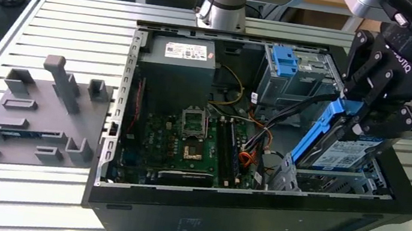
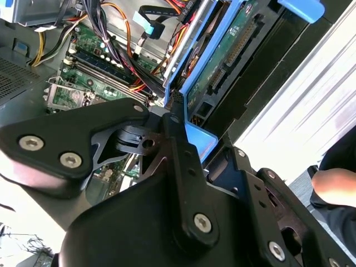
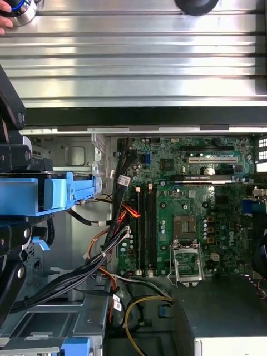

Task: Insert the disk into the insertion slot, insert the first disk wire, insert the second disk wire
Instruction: 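Insert the disk into the insertion slot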

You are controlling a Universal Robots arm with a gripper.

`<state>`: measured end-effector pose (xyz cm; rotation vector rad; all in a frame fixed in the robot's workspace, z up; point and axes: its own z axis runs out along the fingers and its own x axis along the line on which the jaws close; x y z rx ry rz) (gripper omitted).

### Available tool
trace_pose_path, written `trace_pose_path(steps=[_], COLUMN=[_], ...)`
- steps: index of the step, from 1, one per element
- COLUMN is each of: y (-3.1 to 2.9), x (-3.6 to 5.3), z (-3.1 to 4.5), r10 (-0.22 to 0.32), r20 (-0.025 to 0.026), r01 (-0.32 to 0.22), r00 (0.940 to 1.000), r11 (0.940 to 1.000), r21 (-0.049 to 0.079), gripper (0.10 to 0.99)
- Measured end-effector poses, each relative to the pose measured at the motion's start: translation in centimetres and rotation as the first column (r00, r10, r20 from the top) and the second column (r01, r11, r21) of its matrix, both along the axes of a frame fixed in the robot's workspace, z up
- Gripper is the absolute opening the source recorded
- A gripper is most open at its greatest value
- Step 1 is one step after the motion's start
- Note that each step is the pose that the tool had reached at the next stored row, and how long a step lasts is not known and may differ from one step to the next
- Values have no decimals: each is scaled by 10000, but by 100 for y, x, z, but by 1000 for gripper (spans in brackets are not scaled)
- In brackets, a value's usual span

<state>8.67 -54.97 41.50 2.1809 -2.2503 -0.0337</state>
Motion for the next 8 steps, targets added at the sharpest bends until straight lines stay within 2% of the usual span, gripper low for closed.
trace_pose_path(steps=[8], y=[0], x=[-4], z=[-18], r10=[0], r20=[0], r01=[0], r00=[10000], r11=[10000], r21=[1], gripper=[365])
